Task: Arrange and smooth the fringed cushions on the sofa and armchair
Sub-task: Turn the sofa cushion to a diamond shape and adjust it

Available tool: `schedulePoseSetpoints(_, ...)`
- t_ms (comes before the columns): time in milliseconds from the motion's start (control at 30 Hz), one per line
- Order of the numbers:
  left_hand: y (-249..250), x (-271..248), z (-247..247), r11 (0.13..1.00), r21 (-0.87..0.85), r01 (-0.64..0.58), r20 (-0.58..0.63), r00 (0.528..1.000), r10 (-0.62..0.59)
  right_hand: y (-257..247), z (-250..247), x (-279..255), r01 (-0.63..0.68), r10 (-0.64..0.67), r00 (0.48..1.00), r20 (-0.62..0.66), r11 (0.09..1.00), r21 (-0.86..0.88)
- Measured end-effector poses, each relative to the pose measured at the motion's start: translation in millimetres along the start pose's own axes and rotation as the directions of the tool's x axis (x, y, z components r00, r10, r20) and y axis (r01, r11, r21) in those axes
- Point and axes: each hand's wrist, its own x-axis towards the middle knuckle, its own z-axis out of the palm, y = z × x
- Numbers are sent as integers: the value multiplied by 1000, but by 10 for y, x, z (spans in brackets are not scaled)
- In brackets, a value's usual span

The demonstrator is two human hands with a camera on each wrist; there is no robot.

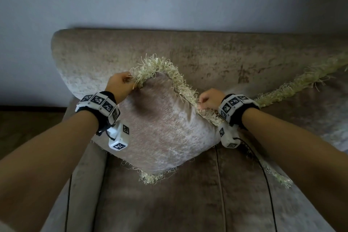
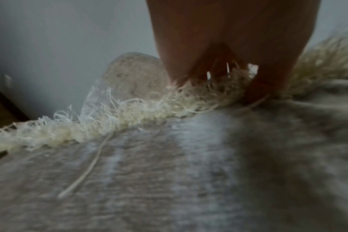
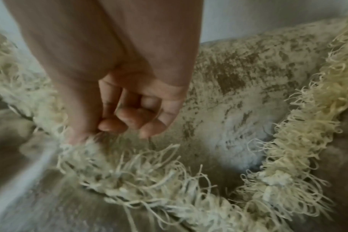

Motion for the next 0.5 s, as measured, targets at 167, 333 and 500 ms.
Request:
schedulePoseSetpoints(167,66,82,-115,997,-18,70,-151,986,-72,-140,-213,6,104,-91,983,-158,992,77)
schedulePoseSetpoints(333,51,114,-400,991,-48,127,-267,954,-135,-408,-424,-21,181,-167,974,-152,980,84)
schedulePoseSetpoints(500,24,36,-441,980,44,193,-289,942,-172,-457,-391,42,180,-168,967,-191,982,51)
